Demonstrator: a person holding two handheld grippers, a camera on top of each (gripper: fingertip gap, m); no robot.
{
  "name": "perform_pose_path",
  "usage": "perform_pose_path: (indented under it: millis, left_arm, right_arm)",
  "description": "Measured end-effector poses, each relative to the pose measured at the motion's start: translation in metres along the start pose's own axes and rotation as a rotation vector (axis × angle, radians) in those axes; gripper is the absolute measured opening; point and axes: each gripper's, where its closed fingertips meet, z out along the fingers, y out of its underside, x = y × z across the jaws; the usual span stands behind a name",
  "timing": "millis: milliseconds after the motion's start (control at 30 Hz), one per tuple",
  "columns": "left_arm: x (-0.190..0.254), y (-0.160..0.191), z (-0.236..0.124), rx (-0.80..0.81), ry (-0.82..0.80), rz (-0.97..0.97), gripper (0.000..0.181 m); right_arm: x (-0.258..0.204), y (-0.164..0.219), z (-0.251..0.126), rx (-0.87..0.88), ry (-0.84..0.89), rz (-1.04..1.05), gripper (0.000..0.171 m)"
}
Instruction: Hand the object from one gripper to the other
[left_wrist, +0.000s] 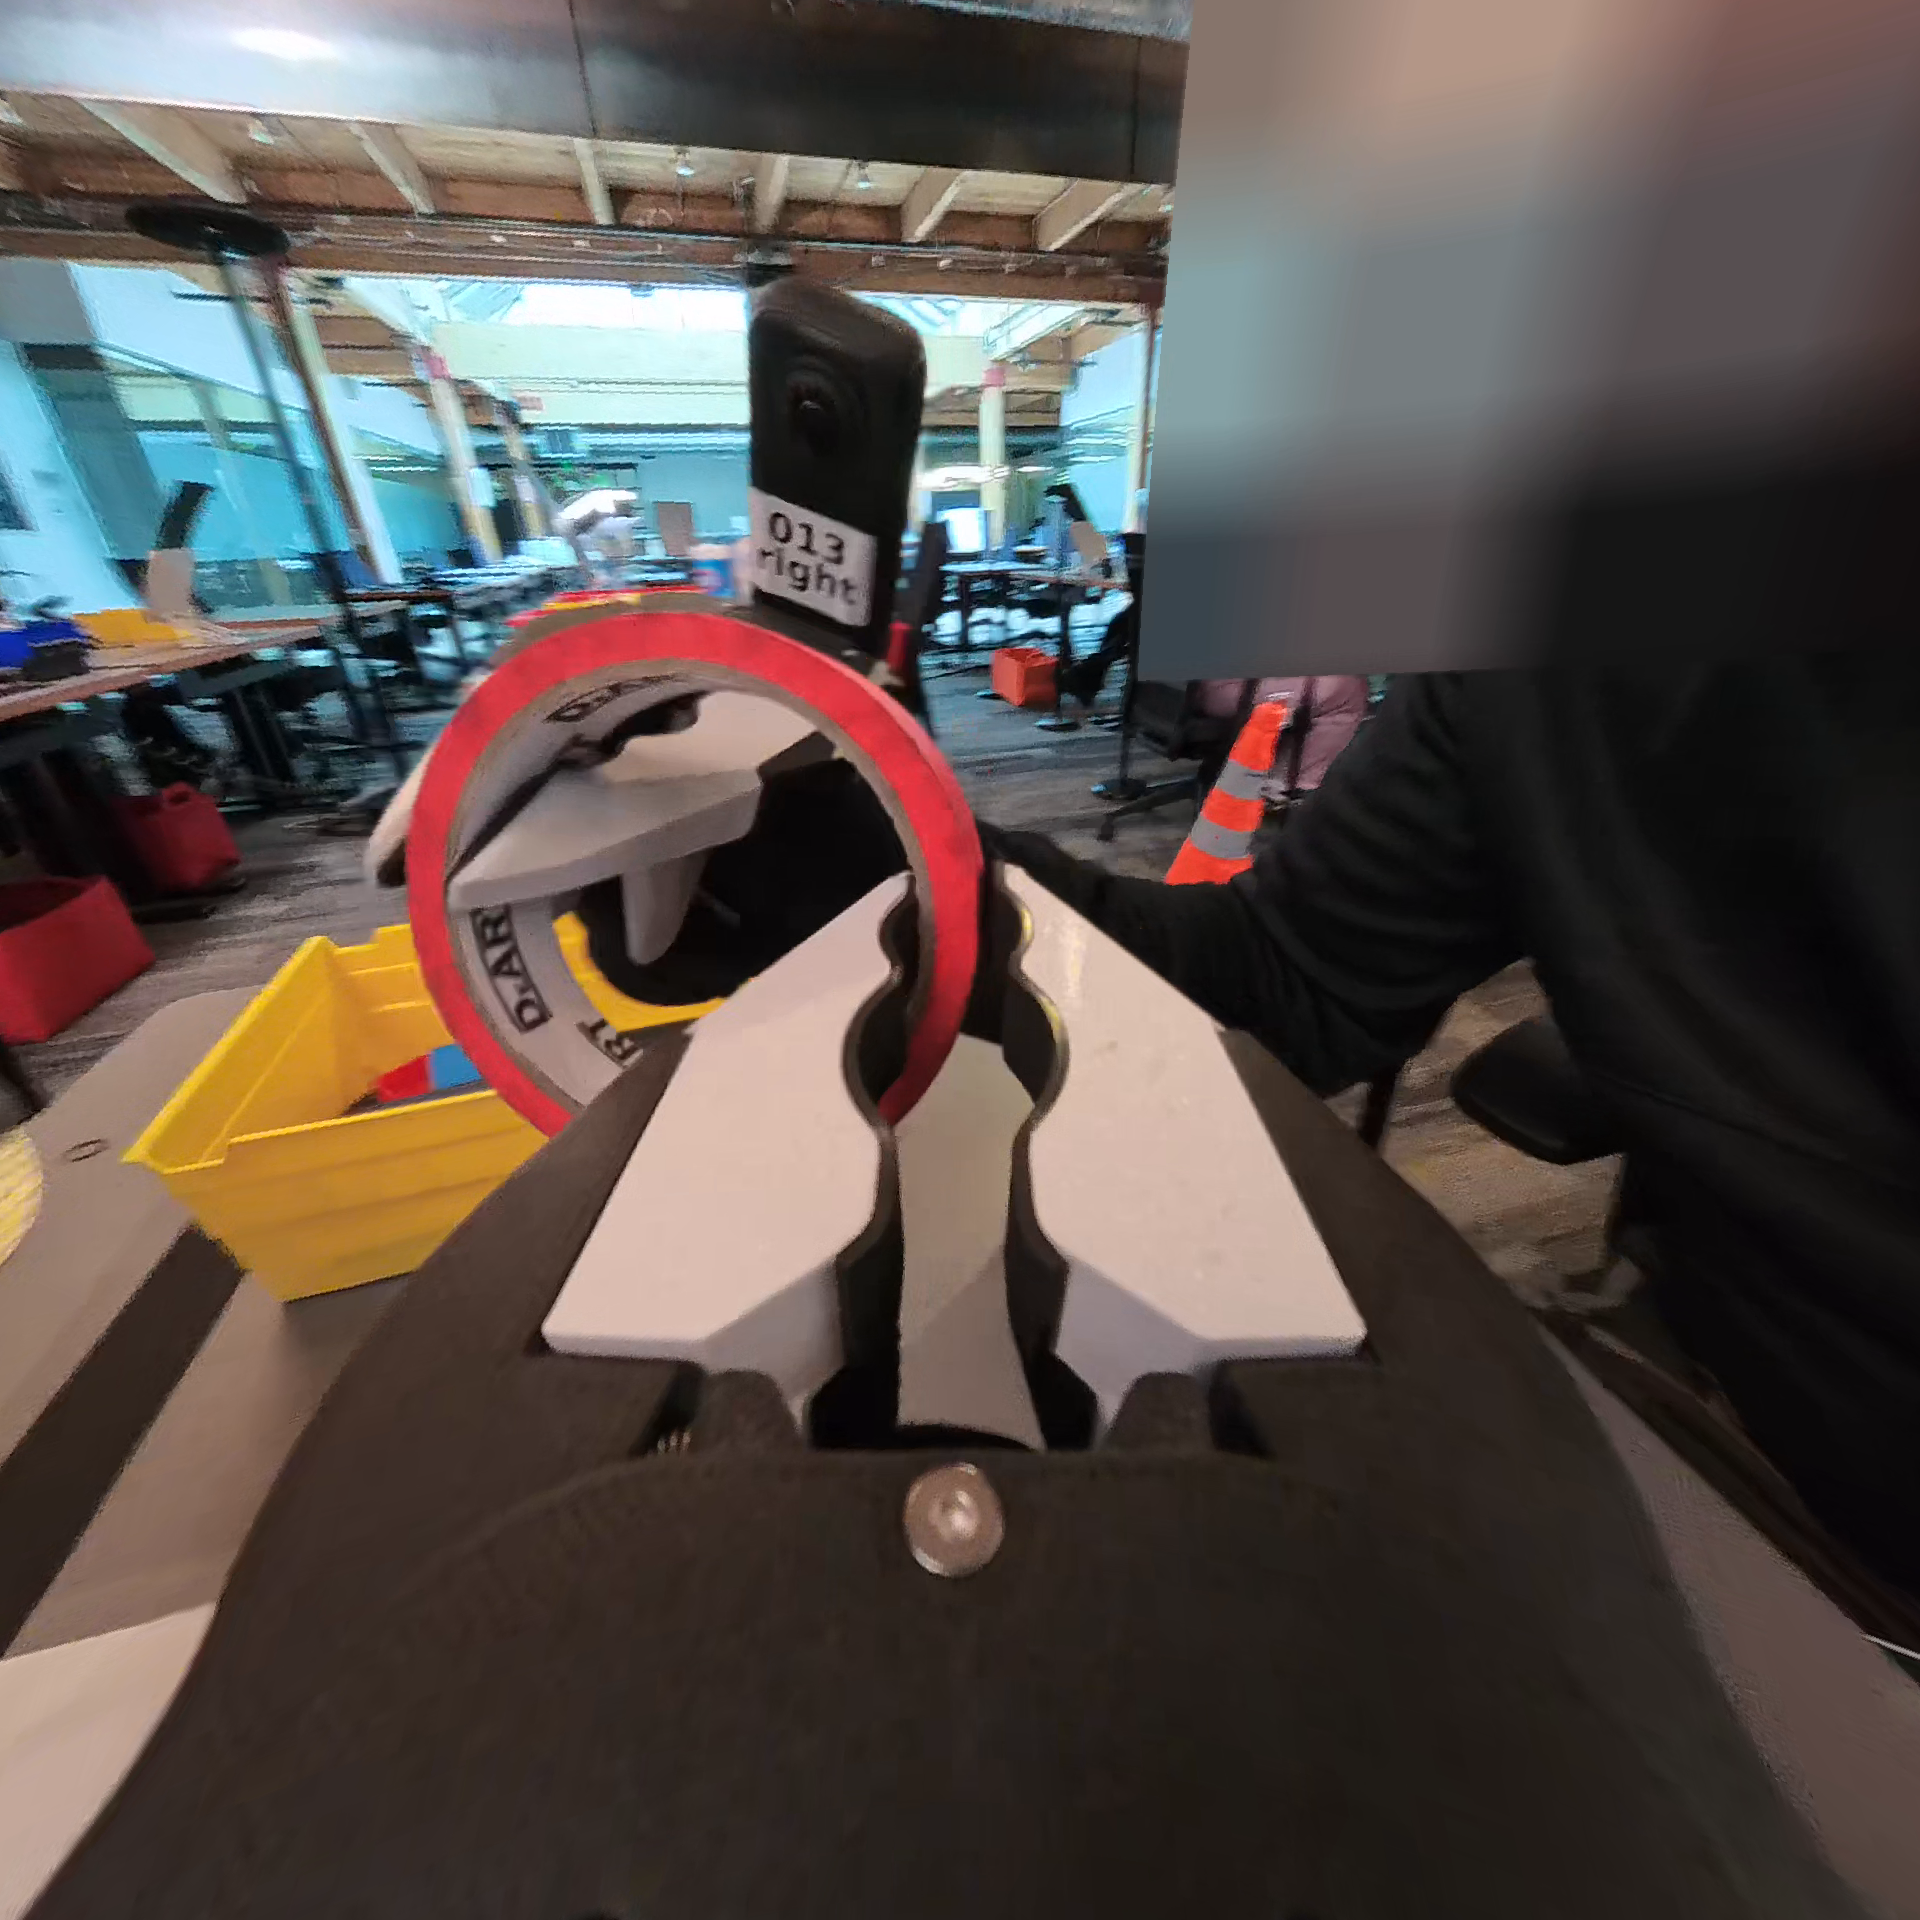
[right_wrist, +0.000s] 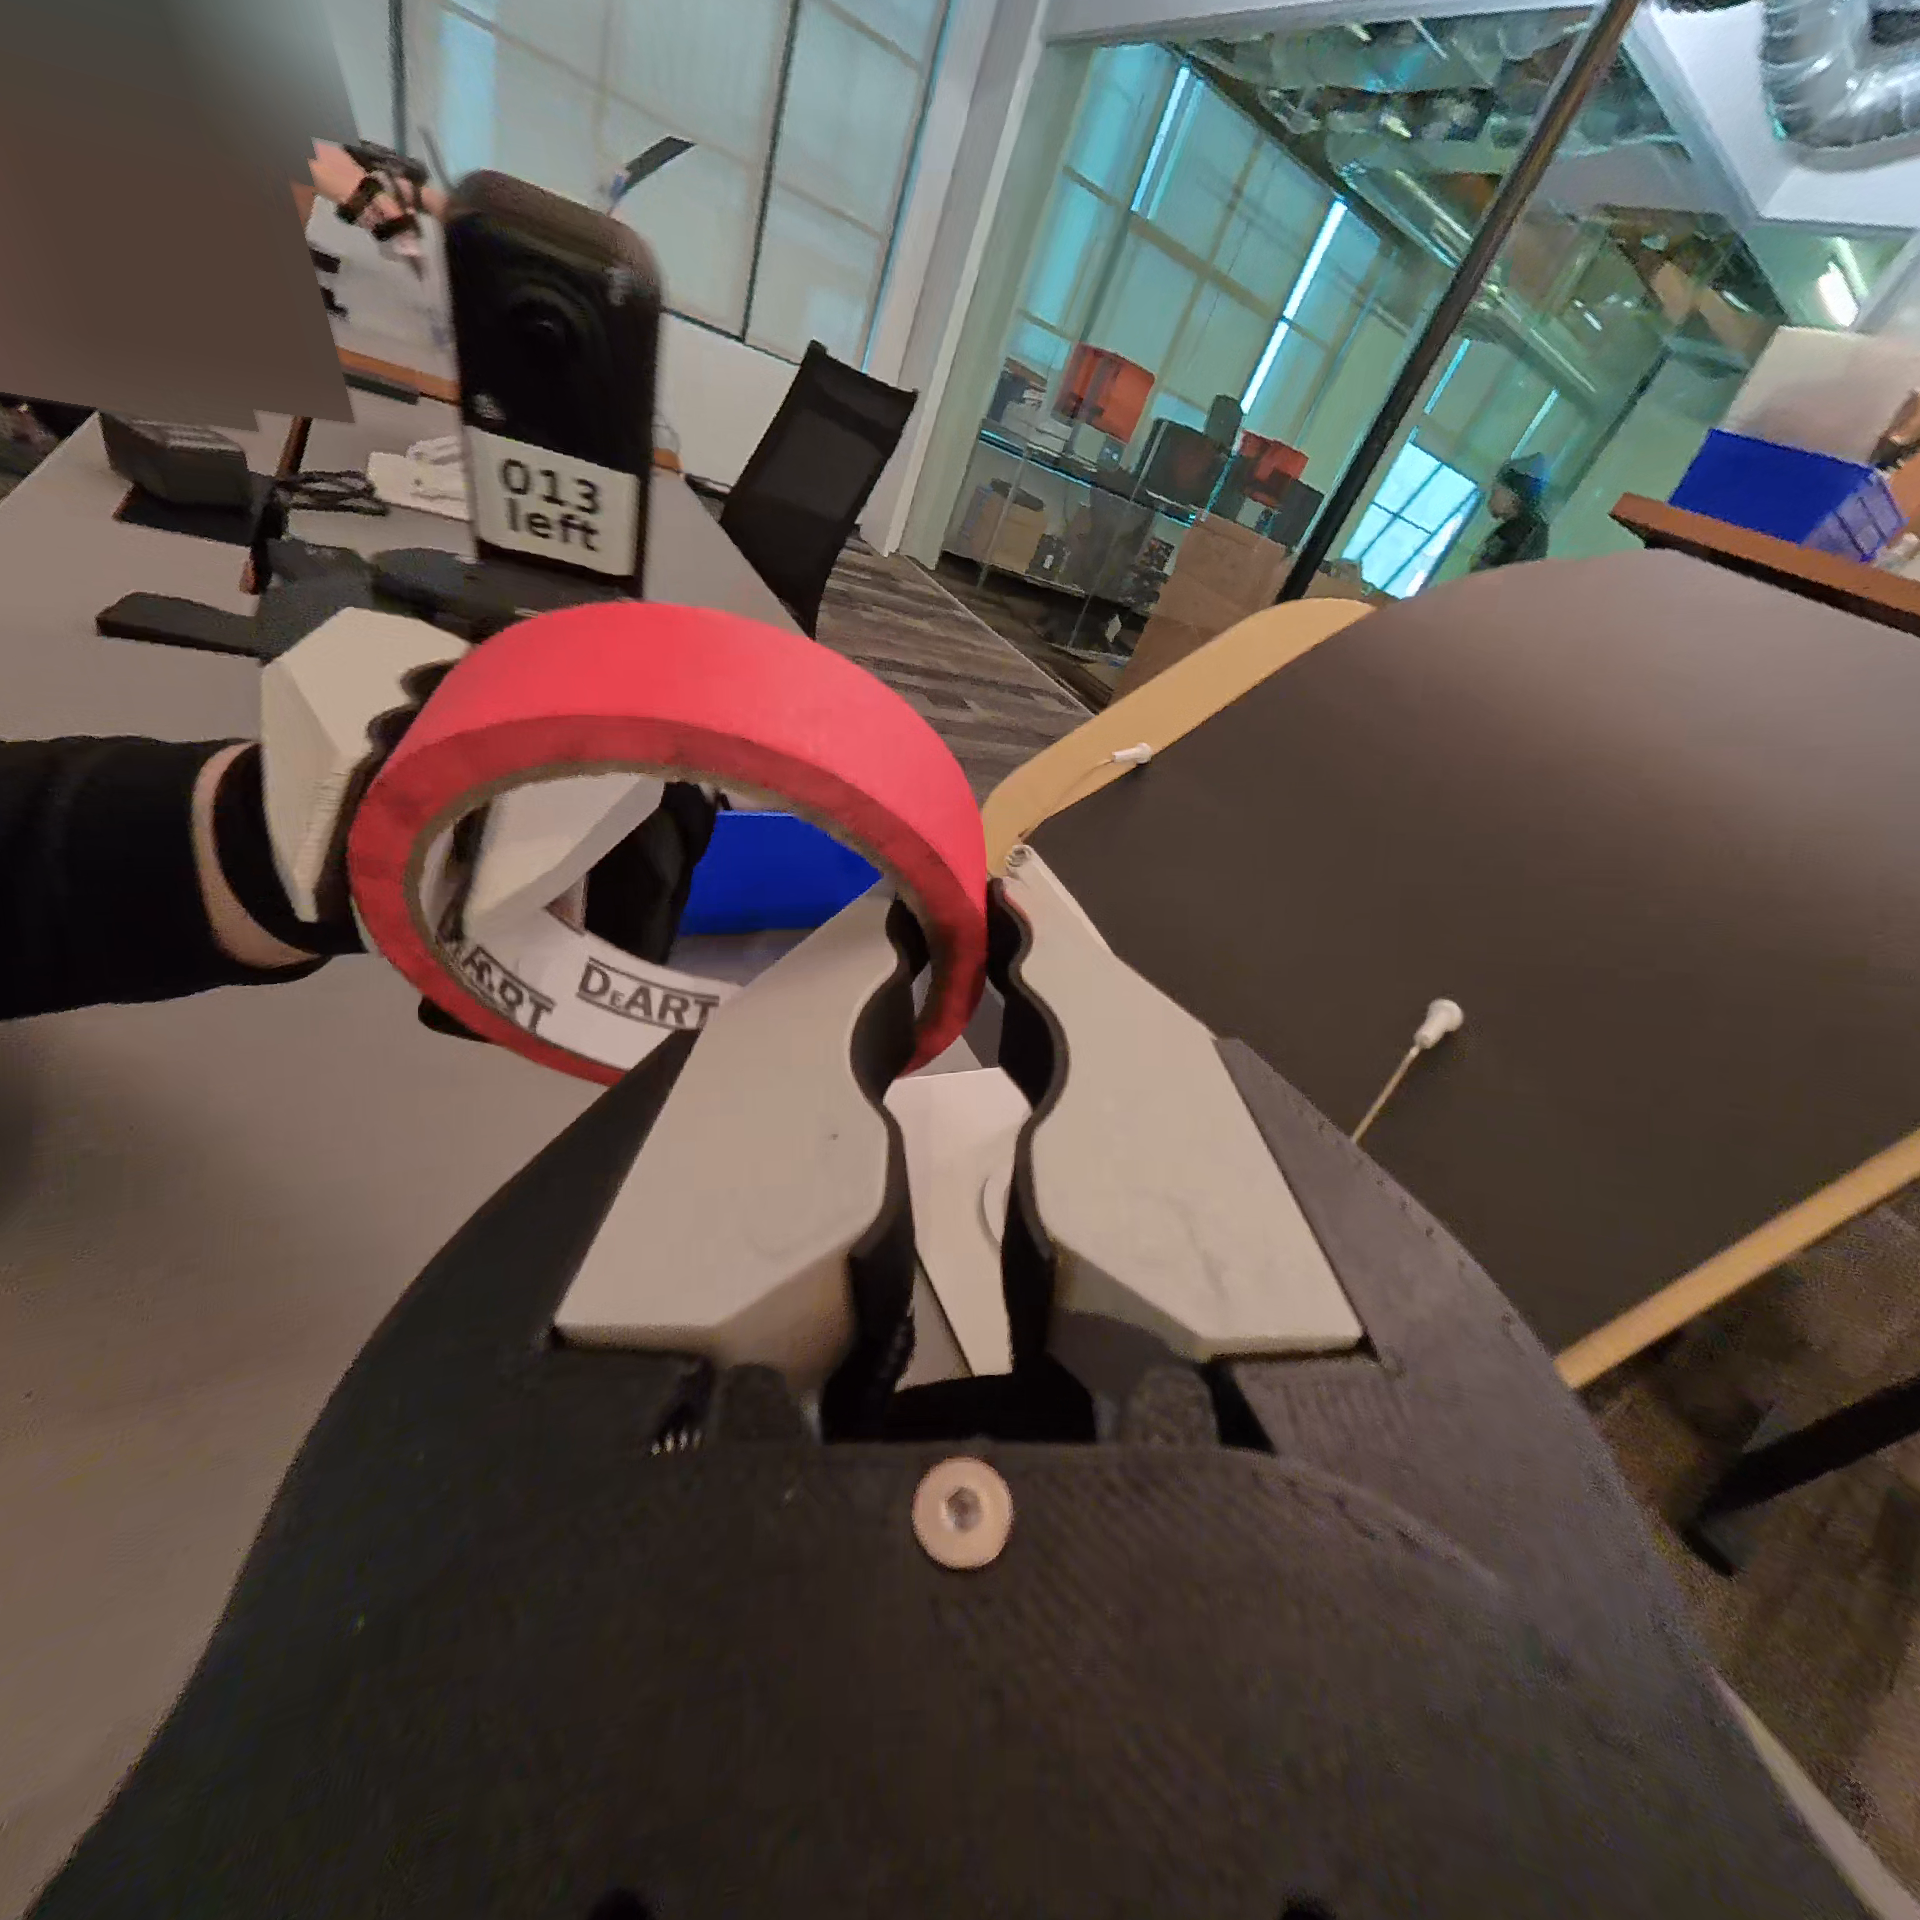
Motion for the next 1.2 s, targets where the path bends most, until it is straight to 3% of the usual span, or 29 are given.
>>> perform_pose_path:
  millis: [300,367,600,767,900,1000,1133,1200]
  left_arm:
    - [-0.034,-0.023,-0.014,-0.049,-0.365,0.235,0.078]
    - [-0.042,-0.03,-0.021,-0.048,-0.462,0.304,0.083]
    - [-0.068,-0.02,-0.021,-0.151,-0.744,0.544,0.084]
    - [-0.071,-0.018,-0.016,-0.211,-0.844,0.689,0.064]
    - [-0.067,-0.018,-0.019,-0.213,-0.83,0.72,0.032]
    - [-0.067,-0.017,-0.022,-0.256,-0.829,0.753,0.03]
    - [-0.065,-0.013,-0.027,-0.35,-0.768,0.747,0.027]
    - [-0.064,-0.01,-0.035,-0.419,-0.725,0.725,0.027]
  right_arm:
    - [0.018,0.008,0.002,0.097,-0.045,0.402,0.006]
    - [0.028,0.007,0.0,0.156,-0.004,0.48,0.006]
    - [0.046,-0.008,-0.012,0.577,-0.016,0.79,0.006]
    - [0.027,-0.004,0.004,0.637,-0.109,0.881,0.007]
    - [0.017,-0.004,0.012,0.638,-0.149,0.906,0.007]
    - [0.016,-0.002,0.016,0.629,-0.158,0.919,0.007]
    - [0.016,0.012,0.03,0.477,-0.095,0.844,0.072]
    - [0.009,0.018,0.036,0.391,-0.103,0.732,0.075]
